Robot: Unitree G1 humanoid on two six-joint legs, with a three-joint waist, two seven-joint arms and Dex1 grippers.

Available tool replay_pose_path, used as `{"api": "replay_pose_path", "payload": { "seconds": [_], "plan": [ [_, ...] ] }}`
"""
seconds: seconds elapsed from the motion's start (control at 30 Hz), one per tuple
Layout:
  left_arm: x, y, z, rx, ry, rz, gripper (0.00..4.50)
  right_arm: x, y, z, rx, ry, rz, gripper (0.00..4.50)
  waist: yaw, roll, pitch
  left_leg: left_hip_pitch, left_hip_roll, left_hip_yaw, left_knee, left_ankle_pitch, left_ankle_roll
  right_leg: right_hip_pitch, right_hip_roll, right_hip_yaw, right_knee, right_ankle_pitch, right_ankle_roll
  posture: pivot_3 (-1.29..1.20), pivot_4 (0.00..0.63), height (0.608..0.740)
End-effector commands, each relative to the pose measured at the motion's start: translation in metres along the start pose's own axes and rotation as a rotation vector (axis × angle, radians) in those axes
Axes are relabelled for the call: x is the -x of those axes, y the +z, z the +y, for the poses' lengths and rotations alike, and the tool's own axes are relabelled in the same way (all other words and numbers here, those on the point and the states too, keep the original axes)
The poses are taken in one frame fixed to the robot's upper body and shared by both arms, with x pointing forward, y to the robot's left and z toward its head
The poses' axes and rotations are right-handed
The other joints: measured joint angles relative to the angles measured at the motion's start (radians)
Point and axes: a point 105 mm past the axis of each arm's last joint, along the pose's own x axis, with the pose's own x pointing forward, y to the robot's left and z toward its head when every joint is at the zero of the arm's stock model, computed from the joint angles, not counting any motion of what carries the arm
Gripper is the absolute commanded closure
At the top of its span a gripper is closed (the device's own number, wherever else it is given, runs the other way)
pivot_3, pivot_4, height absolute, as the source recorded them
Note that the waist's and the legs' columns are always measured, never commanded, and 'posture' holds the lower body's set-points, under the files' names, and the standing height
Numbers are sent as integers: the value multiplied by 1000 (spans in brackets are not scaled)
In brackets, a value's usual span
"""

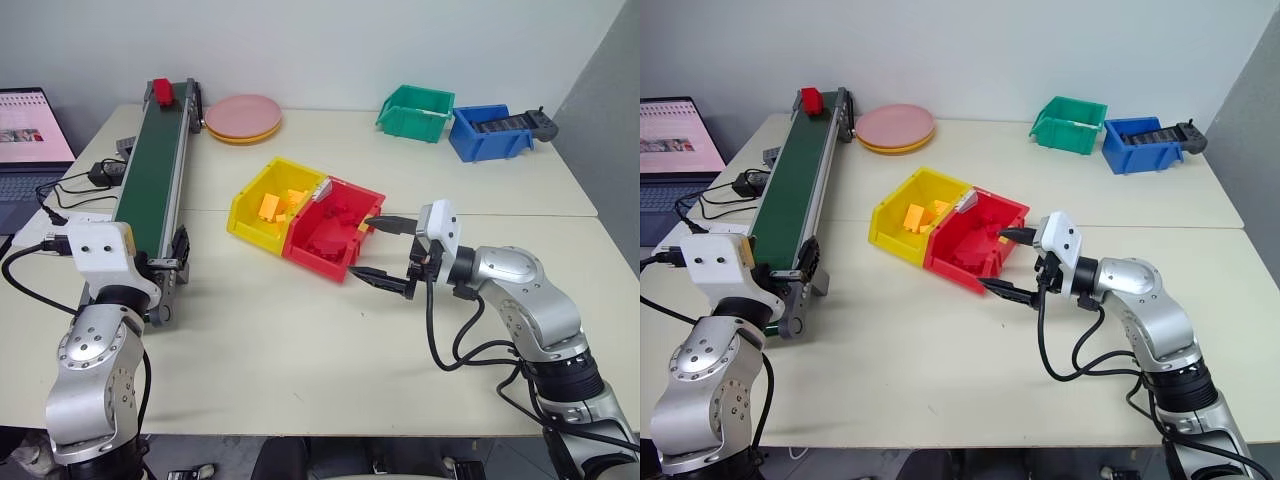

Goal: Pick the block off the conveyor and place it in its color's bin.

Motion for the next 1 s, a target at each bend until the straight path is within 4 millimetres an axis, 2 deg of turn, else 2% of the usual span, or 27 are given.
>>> {"api": "replay_pose_path", "payload": {
  "seconds": [0.03,0.27,0.47,0.6,0.8,1.0],
  "plan": [
    [2,11,8,-23,22,-44,8,0,14,2,42,10,-30,0,0,0,0,0,0,0,0,0,0,0,0,0,0,0,0,0,150,740],
    [5,4,20,-62,79,16,8,0,19,2,39,30,-40,0,0,0,0,0,0,0,0,0,0,0,0,0,0,0,0,0,150,740],
    [8,13,30,-125,105,-8,8,3,29,2,49,106,-56,0,0,0,0,0,0,0,0,0,0,0,0,0,0,0,0,0,150,740],
    [11,13,40,-97,158,-6,8,5,33,3,36,148,-62,0,0,0,0,0,0,0,-1,0,0,0,0,0,-1,0,0,0,150,740],
    [10,3,51,-96,201,76,8,6,36,7,60,190,-50,0,0,0,0,0,0,0,-1,0,0,0,0,0,-1,0,0,0,150,740],
    [3,-1,54,-92,191,167,8,5,39,8,94,225,-25,0,0,0,0,0,0,0,-1,0,0,0,0,0,-1,0,0,0,150,740]
  ]
}}
